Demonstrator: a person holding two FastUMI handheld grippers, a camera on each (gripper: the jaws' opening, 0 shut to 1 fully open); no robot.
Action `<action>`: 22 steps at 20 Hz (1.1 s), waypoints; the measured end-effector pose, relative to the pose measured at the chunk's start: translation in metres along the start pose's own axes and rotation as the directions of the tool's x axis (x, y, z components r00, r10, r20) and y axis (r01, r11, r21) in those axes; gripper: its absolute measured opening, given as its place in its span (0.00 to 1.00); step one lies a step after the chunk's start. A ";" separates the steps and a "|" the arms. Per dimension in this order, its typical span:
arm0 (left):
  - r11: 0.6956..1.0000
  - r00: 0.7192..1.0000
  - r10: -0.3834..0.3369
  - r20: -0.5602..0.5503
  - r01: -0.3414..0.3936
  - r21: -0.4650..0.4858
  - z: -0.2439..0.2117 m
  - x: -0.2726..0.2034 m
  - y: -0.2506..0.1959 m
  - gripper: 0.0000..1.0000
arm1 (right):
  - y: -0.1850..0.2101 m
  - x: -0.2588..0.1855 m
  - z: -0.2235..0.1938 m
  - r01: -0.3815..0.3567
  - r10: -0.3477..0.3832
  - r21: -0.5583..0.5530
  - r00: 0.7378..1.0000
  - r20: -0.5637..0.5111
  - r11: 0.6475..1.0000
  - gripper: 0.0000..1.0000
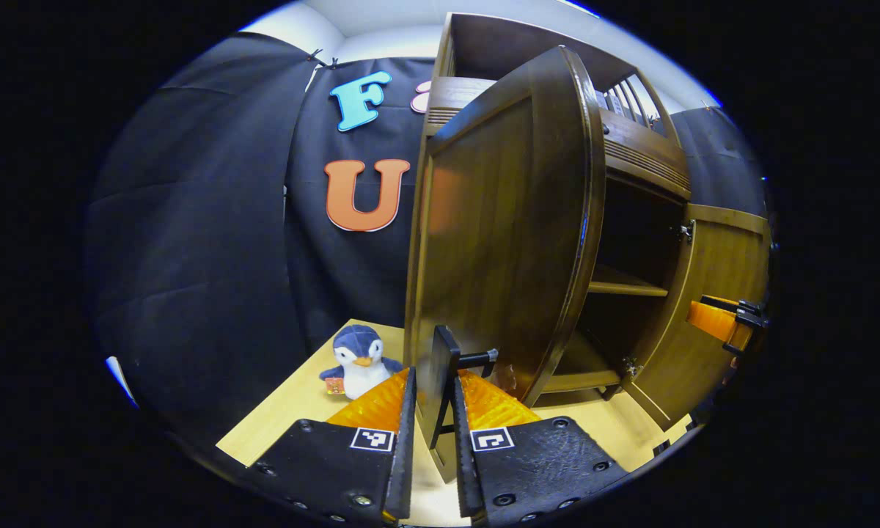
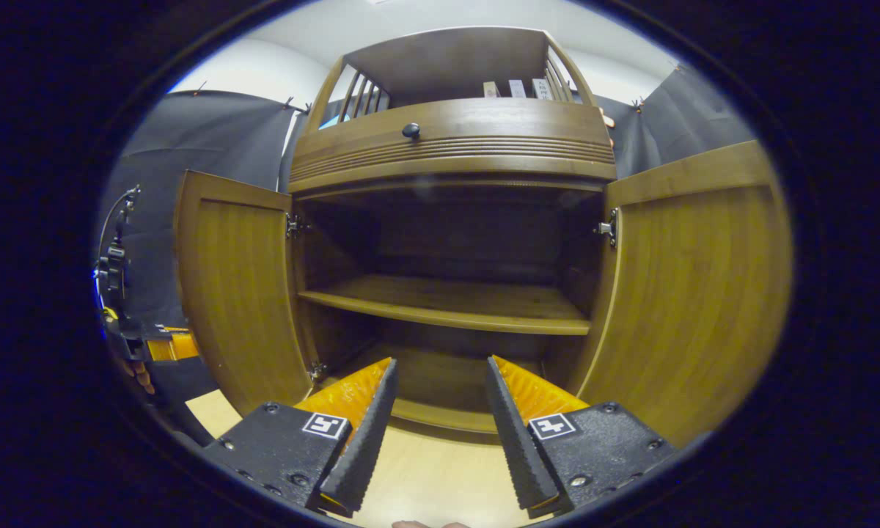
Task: Open the right door of the double-door shoe cabinet with the right hand, and open the left door with the left hand.
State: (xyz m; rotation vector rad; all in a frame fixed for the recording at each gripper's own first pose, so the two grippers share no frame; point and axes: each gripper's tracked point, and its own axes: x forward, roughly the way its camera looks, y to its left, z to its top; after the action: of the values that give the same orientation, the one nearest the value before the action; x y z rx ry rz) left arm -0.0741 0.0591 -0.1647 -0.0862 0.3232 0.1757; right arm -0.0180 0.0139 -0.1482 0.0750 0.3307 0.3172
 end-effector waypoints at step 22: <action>0.981 0.974 0.144 0.174 -0.163 0.101 0.042 -0.059 0.048 0.49 | 0.021 0.019 0.028 0.025 -0.022 -0.049 0.999 0.048 0.999 0.84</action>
State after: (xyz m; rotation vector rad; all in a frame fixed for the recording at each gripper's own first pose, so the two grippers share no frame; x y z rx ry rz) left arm -0.1248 0.1016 -0.1092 0.0673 0.1724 0.3161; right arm 0.0019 0.0394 -0.1244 0.0302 0.2766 0.2997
